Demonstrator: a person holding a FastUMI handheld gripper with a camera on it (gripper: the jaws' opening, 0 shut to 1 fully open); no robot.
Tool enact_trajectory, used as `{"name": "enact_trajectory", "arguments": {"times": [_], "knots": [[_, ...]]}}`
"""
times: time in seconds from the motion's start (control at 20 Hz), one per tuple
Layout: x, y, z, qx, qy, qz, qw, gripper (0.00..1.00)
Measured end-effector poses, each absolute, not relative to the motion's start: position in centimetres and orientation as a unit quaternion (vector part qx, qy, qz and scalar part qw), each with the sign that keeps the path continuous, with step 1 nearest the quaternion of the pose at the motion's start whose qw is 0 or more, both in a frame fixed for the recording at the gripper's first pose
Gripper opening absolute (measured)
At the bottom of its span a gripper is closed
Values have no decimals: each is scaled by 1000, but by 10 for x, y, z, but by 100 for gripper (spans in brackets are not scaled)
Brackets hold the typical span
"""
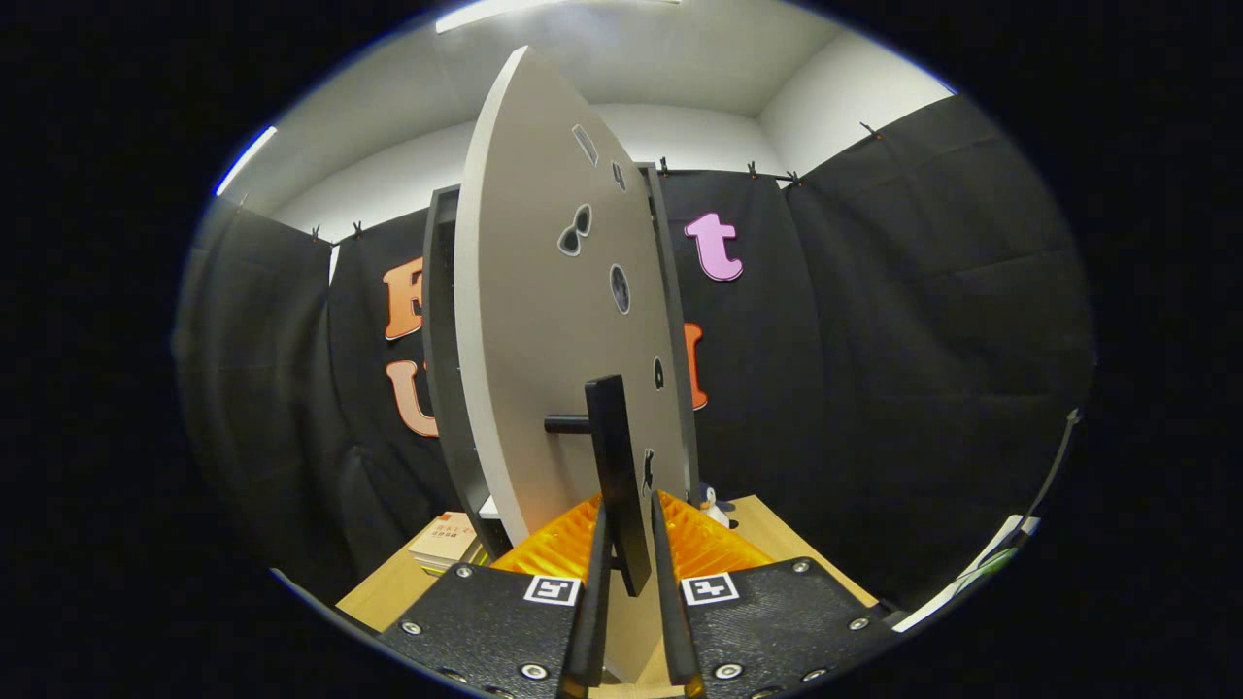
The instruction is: Open the shoe cabinet door, grab the shoes and put them into the shoe cabinet, then close the shoe cabinet door.
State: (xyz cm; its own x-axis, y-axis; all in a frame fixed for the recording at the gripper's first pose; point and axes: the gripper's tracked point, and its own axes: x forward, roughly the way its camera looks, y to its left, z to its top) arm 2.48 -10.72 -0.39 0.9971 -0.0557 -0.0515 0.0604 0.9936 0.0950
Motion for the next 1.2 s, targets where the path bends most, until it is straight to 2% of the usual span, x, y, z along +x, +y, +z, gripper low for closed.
{"name": "enact_trajectory", "arguments": {"times": [0.3,0.6,1.2], "knots": [[18,-142,-11,56,38,-15,998,24],[23,-166,-12,69,41,-4,997,19],[19,-194,-27,52,52,-37,997,18]]}}
